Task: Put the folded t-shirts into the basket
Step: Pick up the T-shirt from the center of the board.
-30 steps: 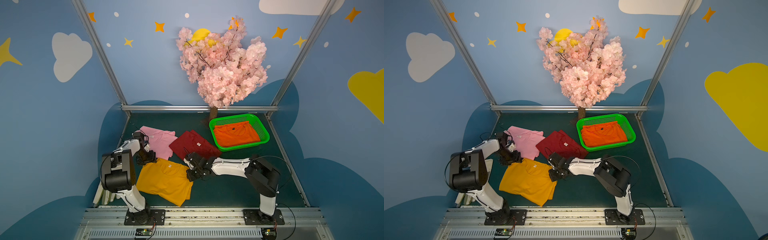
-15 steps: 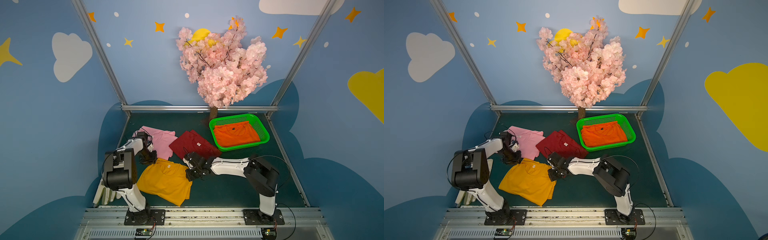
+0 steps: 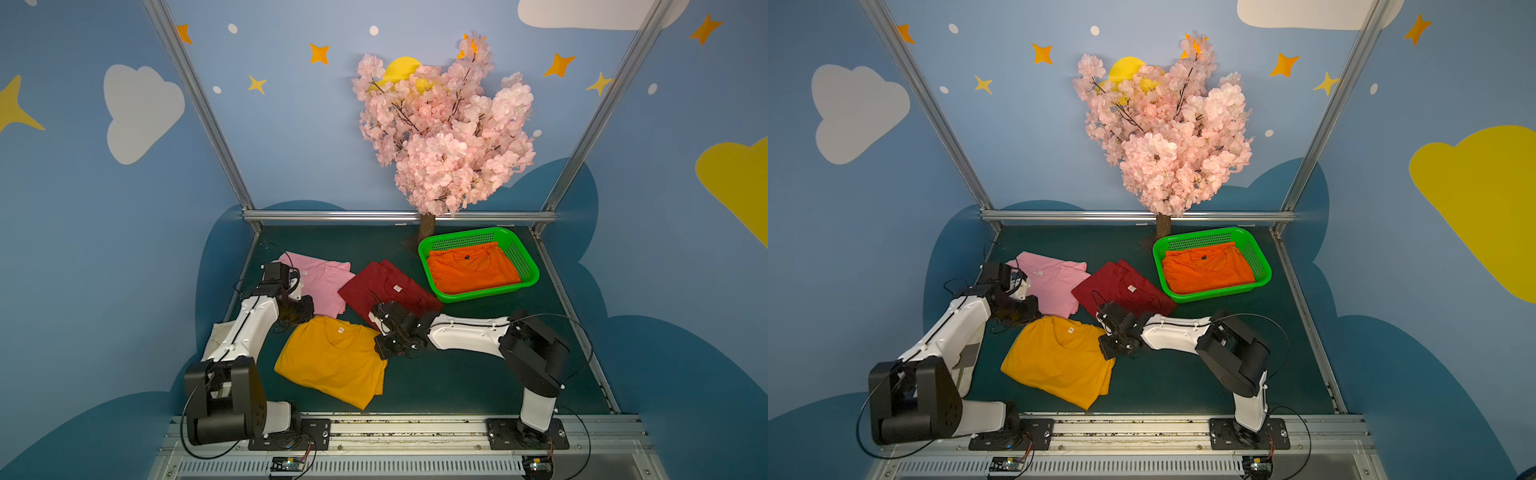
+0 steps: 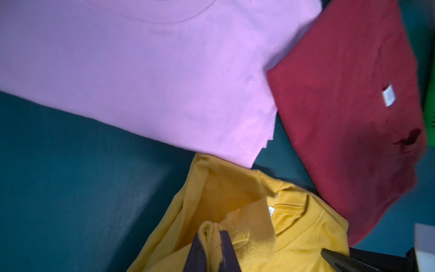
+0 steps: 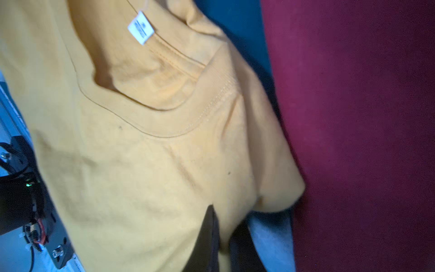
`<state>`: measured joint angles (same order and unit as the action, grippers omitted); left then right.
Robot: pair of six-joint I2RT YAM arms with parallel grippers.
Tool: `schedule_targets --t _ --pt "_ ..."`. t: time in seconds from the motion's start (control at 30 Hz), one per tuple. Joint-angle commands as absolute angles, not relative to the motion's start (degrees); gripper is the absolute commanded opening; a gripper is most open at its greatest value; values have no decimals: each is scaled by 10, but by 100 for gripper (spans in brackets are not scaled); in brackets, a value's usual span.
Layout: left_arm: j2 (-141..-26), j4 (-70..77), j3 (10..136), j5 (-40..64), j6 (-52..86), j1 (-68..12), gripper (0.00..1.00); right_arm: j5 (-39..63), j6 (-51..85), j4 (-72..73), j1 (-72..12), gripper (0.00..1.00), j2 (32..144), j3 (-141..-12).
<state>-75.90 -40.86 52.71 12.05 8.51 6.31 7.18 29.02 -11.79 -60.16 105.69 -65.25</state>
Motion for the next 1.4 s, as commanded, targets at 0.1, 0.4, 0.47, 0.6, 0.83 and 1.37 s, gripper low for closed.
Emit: schedule_targets --t 0.1,0.4,0.47,0.6,0.83,1.37 --pt "-674 -364 495 175 157 62 3 60 273 -162 -572 0 993 -667" --pt "-601 -354 499 237 215 56 2 55 255 -236 -541 0 952 -701" --pt "-583 -355 501 239 227 51 3 61 249 -253 -529 0 936 -706" --pt "-544 -358 506 232 252 36 3 79 234 -288 -503 0 897 -710" --pt "-499 -325 513 216 327 -18 2 109 211 -343 -438 0 826 -715" --pt "-754 -167 602 75 341 -204 3 109 196 -367 -289 0 749 -623"
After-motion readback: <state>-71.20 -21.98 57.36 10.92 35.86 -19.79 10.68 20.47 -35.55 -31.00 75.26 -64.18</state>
